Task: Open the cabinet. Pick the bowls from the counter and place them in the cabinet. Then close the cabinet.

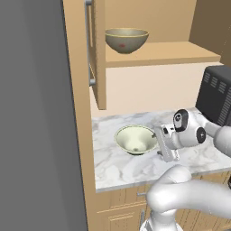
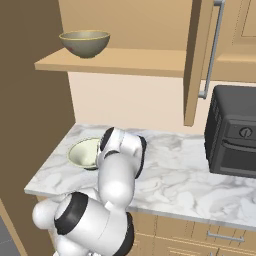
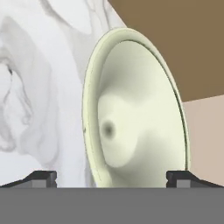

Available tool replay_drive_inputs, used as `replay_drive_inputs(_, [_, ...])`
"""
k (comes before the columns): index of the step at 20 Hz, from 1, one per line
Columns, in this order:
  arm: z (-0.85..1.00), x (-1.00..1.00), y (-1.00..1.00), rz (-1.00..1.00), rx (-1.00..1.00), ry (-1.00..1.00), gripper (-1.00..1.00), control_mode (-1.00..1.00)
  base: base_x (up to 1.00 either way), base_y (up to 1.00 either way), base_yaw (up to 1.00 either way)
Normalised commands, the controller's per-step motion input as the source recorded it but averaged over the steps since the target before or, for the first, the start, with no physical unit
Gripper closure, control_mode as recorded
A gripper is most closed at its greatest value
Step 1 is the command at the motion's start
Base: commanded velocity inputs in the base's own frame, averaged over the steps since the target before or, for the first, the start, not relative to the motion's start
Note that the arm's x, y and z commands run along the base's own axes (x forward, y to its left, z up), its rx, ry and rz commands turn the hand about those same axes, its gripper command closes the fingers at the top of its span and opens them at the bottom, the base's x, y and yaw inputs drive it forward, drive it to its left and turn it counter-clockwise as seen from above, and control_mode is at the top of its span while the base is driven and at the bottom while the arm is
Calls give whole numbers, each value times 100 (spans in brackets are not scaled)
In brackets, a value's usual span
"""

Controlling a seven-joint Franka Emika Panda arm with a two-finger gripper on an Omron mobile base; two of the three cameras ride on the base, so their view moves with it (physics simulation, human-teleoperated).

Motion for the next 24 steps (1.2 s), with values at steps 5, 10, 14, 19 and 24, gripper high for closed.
replay_drive_inputs(5, [0,18,-24,12,1,10,-100,-100,0,0,0])
replay_drive_inputs(10, [2,28,-13,11,0,6,-100,-100,0,0,0])
replay_drive_inputs(14, [2,30,-5,9,0,7,-100,-100,0,0,0])
replay_drive_inputs(19, [0,18,0,8,0,7,-100,-100,0,0,0])
replay_drive_inputs(24, [0,0,2,4,0,2,100,-100,0,0,0])
